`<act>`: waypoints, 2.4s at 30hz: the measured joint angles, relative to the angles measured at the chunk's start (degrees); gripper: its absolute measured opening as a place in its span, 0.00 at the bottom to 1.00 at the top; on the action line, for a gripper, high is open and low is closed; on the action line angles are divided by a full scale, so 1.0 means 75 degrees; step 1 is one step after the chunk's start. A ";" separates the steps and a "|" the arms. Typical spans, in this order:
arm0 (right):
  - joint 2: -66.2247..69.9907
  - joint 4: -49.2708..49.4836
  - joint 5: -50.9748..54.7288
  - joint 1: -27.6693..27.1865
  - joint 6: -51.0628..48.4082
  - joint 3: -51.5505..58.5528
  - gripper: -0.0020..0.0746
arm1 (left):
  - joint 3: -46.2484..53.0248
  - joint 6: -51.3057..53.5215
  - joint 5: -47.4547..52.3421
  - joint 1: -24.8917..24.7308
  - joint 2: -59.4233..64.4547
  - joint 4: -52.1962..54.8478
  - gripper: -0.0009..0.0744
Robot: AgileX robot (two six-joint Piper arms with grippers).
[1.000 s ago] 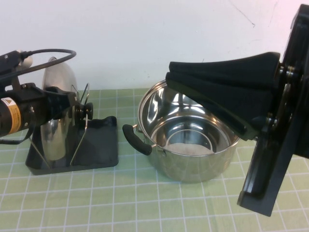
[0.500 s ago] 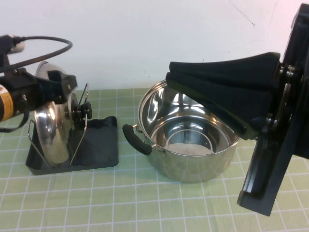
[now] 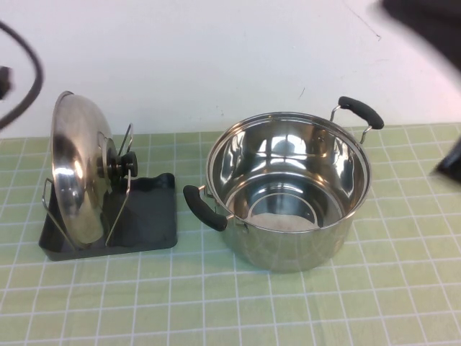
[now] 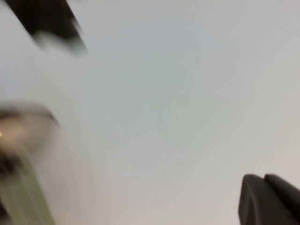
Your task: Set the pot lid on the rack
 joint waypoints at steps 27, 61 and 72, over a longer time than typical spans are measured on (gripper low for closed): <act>-0.5107 0.5194 0.5865 0.0000 -0.2551 0.2317 0.02 | 0.1448 1.1907 0.4562 0.0000 -0.3128 -1.5115 0.01; -0.6380 0.5625 0.2558 0.0000 -0.1627 0.6092 0.02 | 0.4847 1.9141 0.4335 0.0000 -0.4439 -2.1392 0.01; -0.6380 0.5625 0.2618 0.0000 -0.1513 0.6092 0.02 | 0.5954 1.9759 0.2828 -0.0219 -0.6131 -2.1510 0.01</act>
